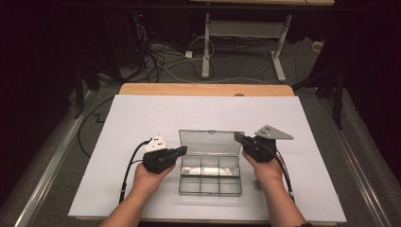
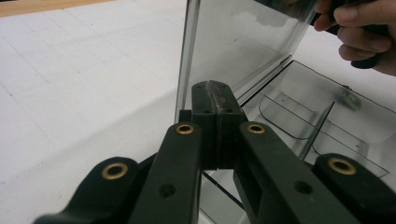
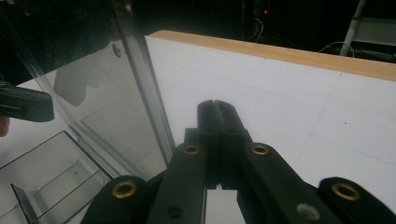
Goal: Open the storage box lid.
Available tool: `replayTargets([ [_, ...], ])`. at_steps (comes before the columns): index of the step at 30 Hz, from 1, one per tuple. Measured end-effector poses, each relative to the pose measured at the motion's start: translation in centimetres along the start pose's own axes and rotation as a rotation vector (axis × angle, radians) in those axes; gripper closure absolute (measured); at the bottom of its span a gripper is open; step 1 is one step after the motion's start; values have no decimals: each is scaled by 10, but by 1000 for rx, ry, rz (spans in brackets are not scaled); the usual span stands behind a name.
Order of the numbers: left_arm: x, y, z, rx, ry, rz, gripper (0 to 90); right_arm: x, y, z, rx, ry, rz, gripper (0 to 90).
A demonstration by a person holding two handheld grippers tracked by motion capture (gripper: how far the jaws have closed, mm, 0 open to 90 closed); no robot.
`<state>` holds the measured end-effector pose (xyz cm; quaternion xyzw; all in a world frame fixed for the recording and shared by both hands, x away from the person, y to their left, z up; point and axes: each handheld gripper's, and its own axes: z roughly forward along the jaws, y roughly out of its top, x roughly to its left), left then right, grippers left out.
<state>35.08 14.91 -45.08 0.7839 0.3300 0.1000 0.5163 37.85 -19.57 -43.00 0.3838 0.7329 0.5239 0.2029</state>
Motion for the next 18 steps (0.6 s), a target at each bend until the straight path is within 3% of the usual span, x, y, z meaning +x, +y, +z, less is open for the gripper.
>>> replayTargets([
  [8,2,0,-5,-8,9,-1,872,-2,0,3,10,-8,5,900],
  [12,5,0,-13,-10,33,1,872,-3,0,5,12,-7,6,900],
  [18,18,-1,-18,-20,89,-51,873,-4,-1,6,17,-12,10,900],
])
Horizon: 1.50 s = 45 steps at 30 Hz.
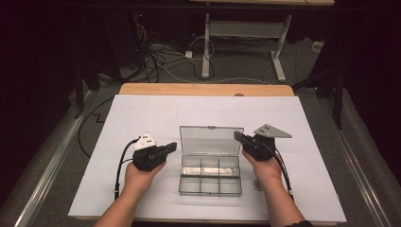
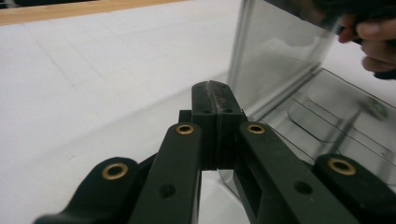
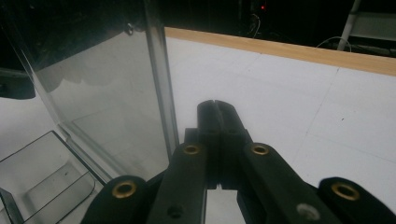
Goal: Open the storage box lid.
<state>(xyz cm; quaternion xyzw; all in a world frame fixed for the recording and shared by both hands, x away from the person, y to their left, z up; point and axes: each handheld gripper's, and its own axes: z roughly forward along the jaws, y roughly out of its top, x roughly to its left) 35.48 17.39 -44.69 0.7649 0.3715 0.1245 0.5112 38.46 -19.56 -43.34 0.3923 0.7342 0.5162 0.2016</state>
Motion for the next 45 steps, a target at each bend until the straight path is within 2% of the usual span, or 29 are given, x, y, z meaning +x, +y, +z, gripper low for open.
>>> replayTargets([
  [2,4,2,4,7,10,-5,873,-1,0,1,-1,0,-1,900],
  [3,5,3,8,0,16,-20,873,-1,0,1,1,0,1,900],
  [4,9,6,10,11,17,-14,873,-1,1,1,1,0,6,900],
  [6,12,10,17,2,21,-41,873,-2,1,2,0,1,8,900],
  [9,16,17,26,10,19,-42,873,-3,1,3,-1,3,6,900],
  [14,17,26,37,4,-3,-57,873,-5,0,5,2,1,6,900],
  [19,15,31,44,-2,-8,-55,873,-6,0,5,0,-1,10,900],
  [26,15,30,52,14,-8,-61,873,-10,0,6,-2,-6,13,900],
  [45,20,25,64,41,4,-93,873,-18,0,15,46,-30,29,900],
])
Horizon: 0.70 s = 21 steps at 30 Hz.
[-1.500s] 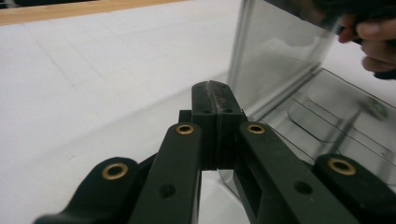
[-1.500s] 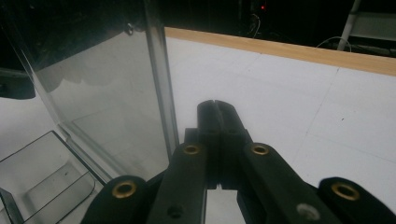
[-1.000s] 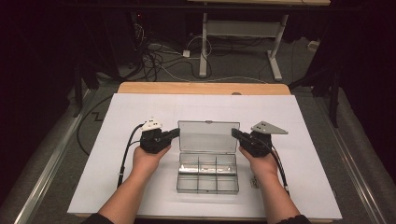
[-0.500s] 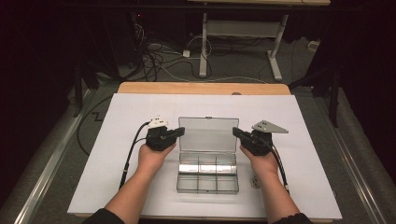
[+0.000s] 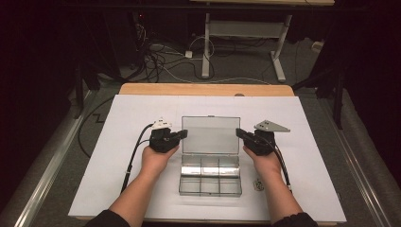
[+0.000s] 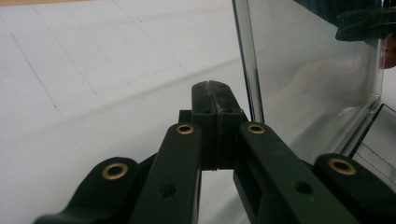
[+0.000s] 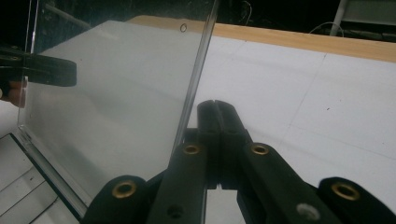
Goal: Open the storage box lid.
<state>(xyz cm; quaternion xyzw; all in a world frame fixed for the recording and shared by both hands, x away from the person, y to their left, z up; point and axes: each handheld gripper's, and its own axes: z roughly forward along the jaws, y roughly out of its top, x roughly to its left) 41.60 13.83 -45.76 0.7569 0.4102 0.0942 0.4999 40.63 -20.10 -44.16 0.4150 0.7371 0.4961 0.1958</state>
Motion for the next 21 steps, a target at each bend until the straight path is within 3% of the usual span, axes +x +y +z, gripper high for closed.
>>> replayTargets([
  [11,4,-4,7,49,34,-26,872,-6,-4,11,76,-10,17,900],
  [21,7,-8,16,105,56,-40,873,-9,-7,19,149,-31,-3,900],
])
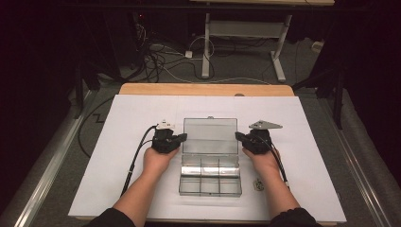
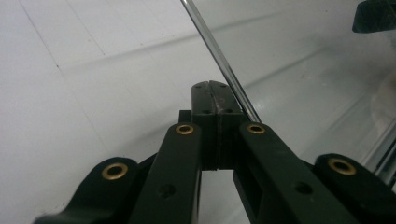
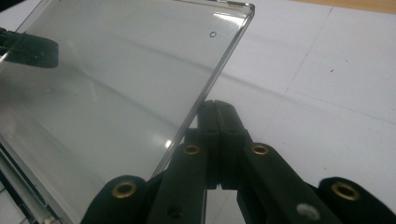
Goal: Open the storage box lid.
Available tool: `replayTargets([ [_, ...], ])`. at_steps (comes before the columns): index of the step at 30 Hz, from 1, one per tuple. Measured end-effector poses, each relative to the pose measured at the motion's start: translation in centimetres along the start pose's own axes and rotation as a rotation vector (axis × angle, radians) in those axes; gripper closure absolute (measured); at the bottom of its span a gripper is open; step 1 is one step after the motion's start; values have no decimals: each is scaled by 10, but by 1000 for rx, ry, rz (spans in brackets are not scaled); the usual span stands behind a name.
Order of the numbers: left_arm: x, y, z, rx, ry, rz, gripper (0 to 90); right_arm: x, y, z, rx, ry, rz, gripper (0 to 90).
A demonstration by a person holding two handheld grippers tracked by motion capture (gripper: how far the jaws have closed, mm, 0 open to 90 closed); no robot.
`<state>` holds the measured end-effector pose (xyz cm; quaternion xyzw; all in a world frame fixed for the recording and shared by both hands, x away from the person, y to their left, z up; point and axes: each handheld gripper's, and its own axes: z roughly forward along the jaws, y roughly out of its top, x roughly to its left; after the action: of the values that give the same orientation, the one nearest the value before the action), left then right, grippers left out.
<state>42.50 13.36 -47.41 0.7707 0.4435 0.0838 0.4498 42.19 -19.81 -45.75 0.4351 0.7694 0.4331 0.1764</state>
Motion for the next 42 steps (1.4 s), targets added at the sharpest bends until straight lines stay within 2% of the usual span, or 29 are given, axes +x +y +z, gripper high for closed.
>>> replayTargets([
  [14,5,-4,7,73,45,-12,872,-3,-4,15,103,-16,-12,900],
  [23,5,-4,6,106,78,-16,873,-6,-7,16,141,-37,-4,900],
  [28,7,-5,1,120,91,0,873,-7,-5,10,130,-30,2,900],
  [35,4,-7,-16,83,80,37,873,-6,-8,-5,83,-20,2,900],
  [42,3,-23,-35,61,75,56,872,-4,-18,-30,34,-4,-2,900],
])
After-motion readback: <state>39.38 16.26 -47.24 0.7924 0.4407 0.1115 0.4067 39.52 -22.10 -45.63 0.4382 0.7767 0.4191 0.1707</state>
